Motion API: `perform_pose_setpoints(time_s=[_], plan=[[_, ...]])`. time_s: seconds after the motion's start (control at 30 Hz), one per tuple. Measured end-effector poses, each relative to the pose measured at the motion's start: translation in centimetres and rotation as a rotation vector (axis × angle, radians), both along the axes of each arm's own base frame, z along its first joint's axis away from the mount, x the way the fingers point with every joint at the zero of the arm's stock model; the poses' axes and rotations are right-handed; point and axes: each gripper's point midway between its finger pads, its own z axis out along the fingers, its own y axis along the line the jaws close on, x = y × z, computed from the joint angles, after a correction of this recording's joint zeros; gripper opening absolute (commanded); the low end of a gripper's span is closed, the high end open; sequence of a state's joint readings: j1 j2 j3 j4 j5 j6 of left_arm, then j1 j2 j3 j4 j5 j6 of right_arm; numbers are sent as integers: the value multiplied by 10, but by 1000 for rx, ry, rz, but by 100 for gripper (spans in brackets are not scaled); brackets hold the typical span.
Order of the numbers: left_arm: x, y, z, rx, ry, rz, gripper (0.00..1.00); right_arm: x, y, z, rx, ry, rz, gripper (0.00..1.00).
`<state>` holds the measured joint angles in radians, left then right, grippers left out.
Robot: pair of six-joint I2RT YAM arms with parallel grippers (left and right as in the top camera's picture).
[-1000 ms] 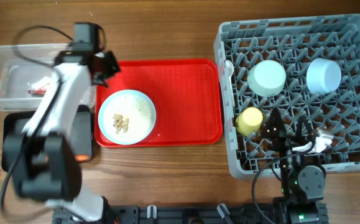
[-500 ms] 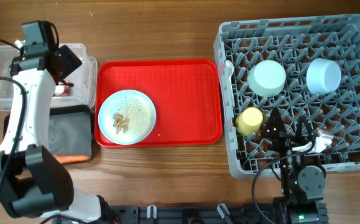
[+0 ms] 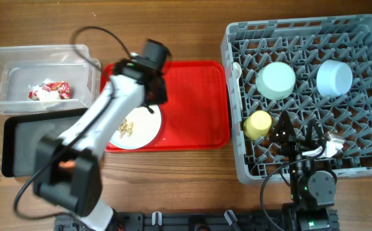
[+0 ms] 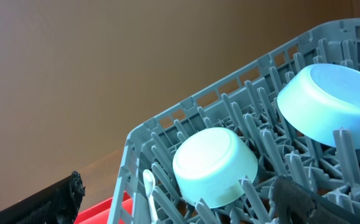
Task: Sort waste into correct bins and load items into the dishwasher rack
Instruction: 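Reach the left gripper to the white plate rim and grip it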
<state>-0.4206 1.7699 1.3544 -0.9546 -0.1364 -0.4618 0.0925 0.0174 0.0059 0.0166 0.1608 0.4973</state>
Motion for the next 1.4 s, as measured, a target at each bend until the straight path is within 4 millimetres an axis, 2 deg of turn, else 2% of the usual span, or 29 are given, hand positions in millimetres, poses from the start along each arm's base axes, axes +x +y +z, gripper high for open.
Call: perform_pose_setpoints(time_s=[0.03,0.13,0.23,0.33,0.5,0.67,0.73,0.8,0.87,0.93,0.97,1.03,1.17,1.2,1.33,1.4], plan=[[-9,-12,-22,26,58,-34,31,0,0,0,0,0,0,100],[-21,-24,-51,108,116,-77,23,0,0,0,0,0,0,100],[-27,-27,-73,156,154,-87,16,0,0,0,0,0,0,100],[-29,-23,-87,189,181,-76,4,0,0,0,0,0,0,100],[-25,-16,-85,237,156,-67,4,0,0,0,0,0,0,100],[-31,-8,-81,275,178,-68,4,0,0,0,0,0,0,100],[-27,-10,-70,260,149,-66,13,0,0,0,0,0,0,100],[-20,-14,-50,225,86,-56,14,0,0,0,0,0,0,100],[-14,-19,-34,188,41,-53,22,0,0,0,0,0,0,100],[-12,-25,-34,154,35,-51,27,0,0,0,0,0,0,100],[-11,-28,-34,140,34,-53,35,0,0,0,0,0,0,100],[-11,-31,-34,122,35,-56,37,0,0,0,0,0,0,100],[-11,-30,-37,129,32,-53,36,0,0,0,0,0,0,100],[-12,-29,-40,132,33,-53,32,0,0,0,0,0,0,100],[-16,-25,-63,144,39,-50,7,0,0,0,0,0,0,100],[-22,-21,-78,161,65,-58,4,0,0,0,0,0,0,100]])
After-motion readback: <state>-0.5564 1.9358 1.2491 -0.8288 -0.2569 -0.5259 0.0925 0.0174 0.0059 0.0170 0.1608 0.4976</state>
